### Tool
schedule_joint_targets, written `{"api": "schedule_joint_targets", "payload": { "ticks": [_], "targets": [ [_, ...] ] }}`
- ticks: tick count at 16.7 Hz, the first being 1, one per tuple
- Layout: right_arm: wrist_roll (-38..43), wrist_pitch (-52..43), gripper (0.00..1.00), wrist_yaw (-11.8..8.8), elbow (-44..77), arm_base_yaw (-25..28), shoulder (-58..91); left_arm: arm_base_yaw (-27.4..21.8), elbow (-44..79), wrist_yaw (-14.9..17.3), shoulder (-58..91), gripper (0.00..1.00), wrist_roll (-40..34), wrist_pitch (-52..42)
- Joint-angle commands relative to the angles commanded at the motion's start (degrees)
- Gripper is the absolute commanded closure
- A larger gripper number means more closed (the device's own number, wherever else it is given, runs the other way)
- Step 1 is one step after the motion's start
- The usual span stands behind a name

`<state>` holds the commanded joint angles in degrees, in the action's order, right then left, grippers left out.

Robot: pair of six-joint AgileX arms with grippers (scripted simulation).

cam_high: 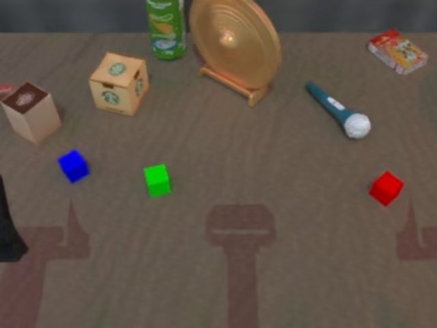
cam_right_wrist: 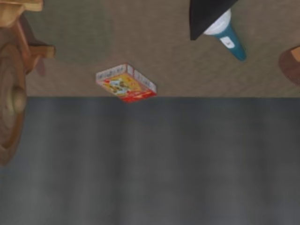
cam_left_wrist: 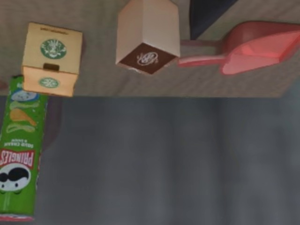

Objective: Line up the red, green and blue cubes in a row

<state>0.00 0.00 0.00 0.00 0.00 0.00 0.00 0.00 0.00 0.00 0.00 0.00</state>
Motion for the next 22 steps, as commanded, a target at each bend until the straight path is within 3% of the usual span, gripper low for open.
{"api": "schedule_joint_targets", "payload": {
  "ticks": [4, 8, 22],
  "targets": [
    [-0.56, -1.14, 0.0, -0.12, 1.73, 0.35, 1.73, 0.0, 0.0, 0.0, 0.0, 0.0, 0.0, 0.0],
    [-3.69, -7.56, 0.0, -0.29, 11.71, 1.84, 12.48, 0.0, 0.0, 0.0, 0.0, 0.0, 0.0, 0.0],
    [-23.13, -48.17, 0.0, 0.39, 67.44, 9.52, 92.72, 0.0, 0.0, 0.0, 0.0, 0.0, 0.0, 0.0]
  ]
}}
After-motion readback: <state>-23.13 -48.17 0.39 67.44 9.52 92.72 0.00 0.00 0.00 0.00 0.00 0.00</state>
